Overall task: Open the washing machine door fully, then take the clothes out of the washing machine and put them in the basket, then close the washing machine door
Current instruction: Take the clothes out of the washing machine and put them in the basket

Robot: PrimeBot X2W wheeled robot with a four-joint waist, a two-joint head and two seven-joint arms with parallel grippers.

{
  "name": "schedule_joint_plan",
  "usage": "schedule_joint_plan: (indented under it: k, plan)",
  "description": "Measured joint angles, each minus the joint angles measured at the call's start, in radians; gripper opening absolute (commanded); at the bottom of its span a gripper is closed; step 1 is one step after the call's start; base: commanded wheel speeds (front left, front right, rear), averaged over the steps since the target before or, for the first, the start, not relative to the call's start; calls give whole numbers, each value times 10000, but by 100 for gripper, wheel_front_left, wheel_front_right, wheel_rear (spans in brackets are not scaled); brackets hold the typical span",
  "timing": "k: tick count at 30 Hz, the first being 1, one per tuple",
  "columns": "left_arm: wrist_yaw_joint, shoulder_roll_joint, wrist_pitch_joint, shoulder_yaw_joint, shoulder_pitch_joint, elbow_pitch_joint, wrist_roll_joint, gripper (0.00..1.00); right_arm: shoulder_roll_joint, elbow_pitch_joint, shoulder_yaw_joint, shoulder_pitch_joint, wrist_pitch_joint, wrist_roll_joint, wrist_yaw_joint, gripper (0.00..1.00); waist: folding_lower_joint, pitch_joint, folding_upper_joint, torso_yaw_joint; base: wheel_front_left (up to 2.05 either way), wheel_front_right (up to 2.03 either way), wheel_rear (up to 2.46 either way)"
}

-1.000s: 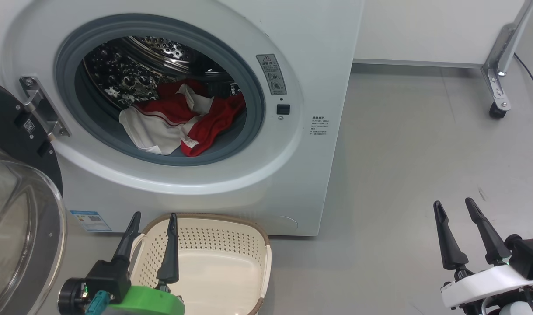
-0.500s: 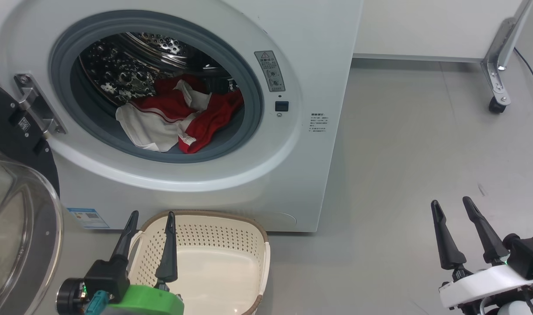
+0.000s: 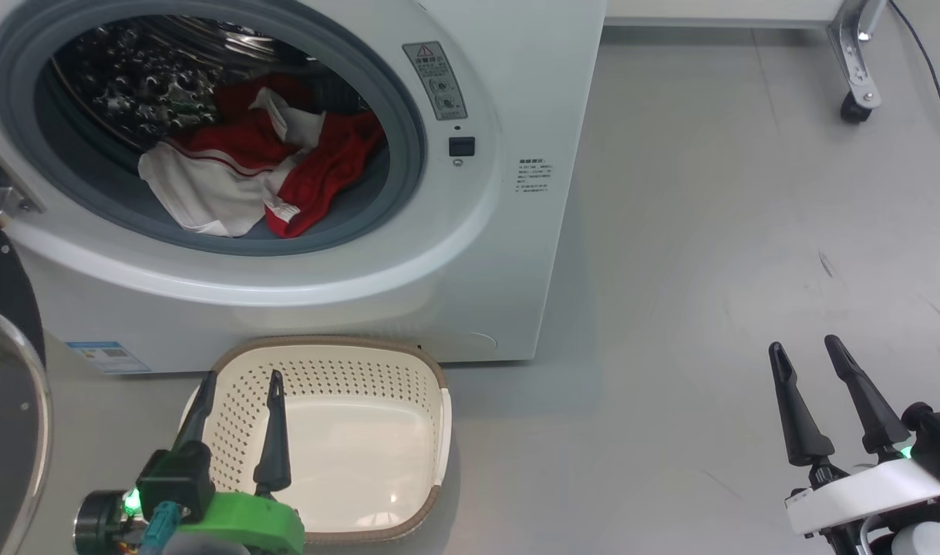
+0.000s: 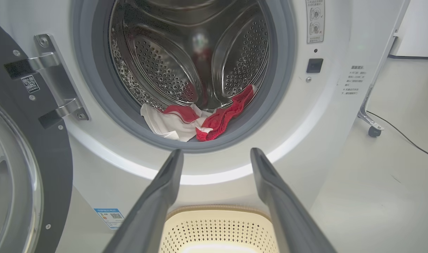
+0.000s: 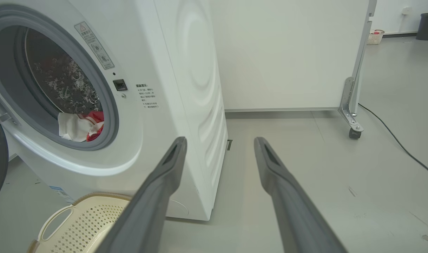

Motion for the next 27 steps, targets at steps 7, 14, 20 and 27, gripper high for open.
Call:
schedule_joint_plan:
  k: [7,14,20,27]
  plan:
    - [123,-6,370,591,-1107,25,-13,100,-180,-211,98,-472,0,311,0,100,0,766,0,-563,0,0,0]
    - [130,-19,1110,1216,-2521,192,-176,100,-291,-245,251,-936,0,619,0,100,0,1516,0,-1306,0,0,0]
    - [215,341,2107,1801,-3619,744,50,100,-364,-244,408,-1491,0,813,0,100,0,2097,0,-2002,0,0,0]
    - [215,1045,3172,2433,-4958,1469,692,100,-372,-130,466,-1832,0,1070,0,100,0,2670,0,-2777,0,0,0]
